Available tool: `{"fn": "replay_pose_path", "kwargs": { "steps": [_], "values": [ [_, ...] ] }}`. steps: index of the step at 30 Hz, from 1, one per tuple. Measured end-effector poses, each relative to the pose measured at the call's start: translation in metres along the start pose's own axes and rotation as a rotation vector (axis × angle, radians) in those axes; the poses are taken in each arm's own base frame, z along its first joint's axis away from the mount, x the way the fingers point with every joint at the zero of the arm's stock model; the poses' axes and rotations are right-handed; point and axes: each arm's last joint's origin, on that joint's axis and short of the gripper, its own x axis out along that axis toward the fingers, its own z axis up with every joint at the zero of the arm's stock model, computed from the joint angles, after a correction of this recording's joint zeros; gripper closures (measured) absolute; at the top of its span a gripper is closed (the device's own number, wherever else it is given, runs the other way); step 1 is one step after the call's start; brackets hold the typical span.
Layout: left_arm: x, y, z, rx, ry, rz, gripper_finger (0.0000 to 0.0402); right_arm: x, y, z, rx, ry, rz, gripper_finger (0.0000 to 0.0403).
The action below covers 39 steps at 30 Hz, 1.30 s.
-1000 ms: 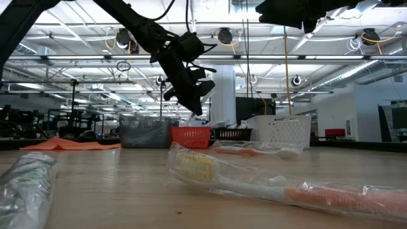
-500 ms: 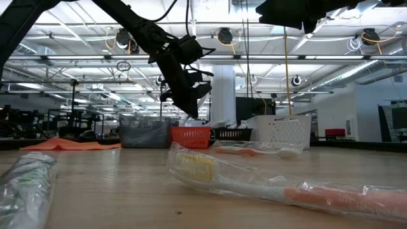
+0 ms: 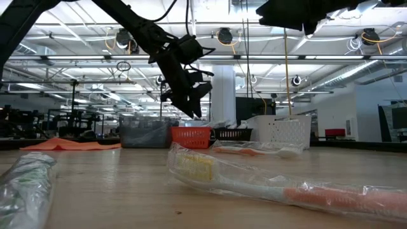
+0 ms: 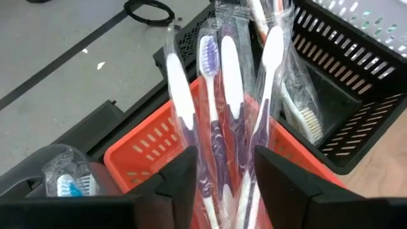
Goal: Pick & Place Toothbrushes
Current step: Put the orange toothbrush into the black bin
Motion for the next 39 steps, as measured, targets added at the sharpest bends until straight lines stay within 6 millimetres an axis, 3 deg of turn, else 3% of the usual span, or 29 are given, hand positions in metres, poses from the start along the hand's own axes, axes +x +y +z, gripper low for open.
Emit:
{"fn": "replay_pose_path", "kwargs": {
  "steps": [7, 15, 22, 28, 34, 39],
  "values": [
    [-0.016, -0.006, 0.006, 0.007, -0.02, -0.124, 0.0219, 0.0, 0.0, -0.007, 0.027, 0.054, -0.004, 0.0238],
    [-0.052, -0.036, 0.004, 0.19, -0.004, -0.309, 0.0218, 0.004, 0.006, -0.023, 0.031, 0.145, 0.062, 0.0238],
    [-0.078, -0.096, -0.026, 0.529, 0.051, -0.466, 0.0218, 0.007, 0.009, -0.03, 0.018, 0.174, 0.058, 0.0238],
    [-0.096, -0.137, -0.046, 0.636, 0.039, -0.498, 0.0218, 0.006, 0.009, -0.039, 0.074, 0.265, 0.101, 0.0238],
    [-0.106, -0.155, -0.062, 0.681, 0.039, -0.432, 0.0218, 0.014, 0.018, -0.066, 0.086, 0.384, 0.091, 0.0238],
    [-0.099, -0.154, -0.083, 0.681, 0.1, -0.392, 0.0218, 0.021, 0.022, -0.088, 0.094, 0.454, 0.049, 0.0238]
  ]
}}
